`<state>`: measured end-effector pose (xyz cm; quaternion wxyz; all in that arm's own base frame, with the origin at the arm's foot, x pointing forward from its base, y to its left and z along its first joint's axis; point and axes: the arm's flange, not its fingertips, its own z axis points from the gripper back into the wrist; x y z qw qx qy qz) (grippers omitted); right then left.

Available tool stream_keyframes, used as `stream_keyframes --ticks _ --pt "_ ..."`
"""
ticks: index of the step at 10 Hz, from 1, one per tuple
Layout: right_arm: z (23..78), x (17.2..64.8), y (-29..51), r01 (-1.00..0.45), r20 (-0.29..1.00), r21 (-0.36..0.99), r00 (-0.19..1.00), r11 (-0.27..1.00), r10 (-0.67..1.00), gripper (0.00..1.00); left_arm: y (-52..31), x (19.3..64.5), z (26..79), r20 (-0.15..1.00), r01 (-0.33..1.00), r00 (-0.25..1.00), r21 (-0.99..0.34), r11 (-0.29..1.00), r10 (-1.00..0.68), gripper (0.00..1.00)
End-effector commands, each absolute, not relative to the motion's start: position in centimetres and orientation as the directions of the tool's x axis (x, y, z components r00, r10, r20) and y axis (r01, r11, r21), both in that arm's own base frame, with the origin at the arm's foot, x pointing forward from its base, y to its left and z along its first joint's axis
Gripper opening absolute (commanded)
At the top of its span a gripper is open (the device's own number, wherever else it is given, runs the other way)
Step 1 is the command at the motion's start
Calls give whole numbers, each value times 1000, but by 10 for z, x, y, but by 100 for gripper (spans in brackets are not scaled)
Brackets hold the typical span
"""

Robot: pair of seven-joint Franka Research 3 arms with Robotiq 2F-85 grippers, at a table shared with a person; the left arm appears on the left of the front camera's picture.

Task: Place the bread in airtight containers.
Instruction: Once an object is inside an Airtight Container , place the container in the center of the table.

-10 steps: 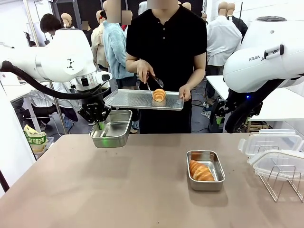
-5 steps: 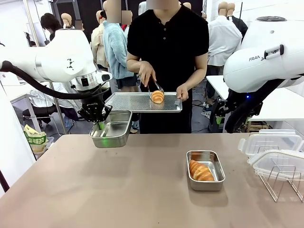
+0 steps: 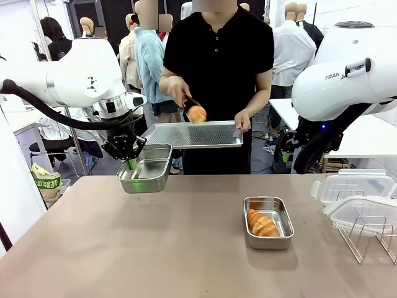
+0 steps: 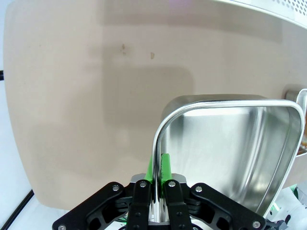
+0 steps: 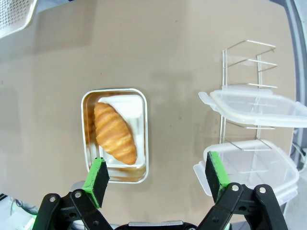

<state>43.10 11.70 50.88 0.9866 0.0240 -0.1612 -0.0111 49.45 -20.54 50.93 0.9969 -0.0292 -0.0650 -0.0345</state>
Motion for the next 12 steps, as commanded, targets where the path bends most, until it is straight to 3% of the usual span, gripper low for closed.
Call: stream_keyframes --ticks 1,12 --pt "509 432 116 15 316 39 948 999 -26 100 -204 494 513 137 70 989 -56 996 -62 0" --pt "509 432 116 15 316 39 948 999 -26 100 -204 494 513 137 70 989 -56 996 -62 0"
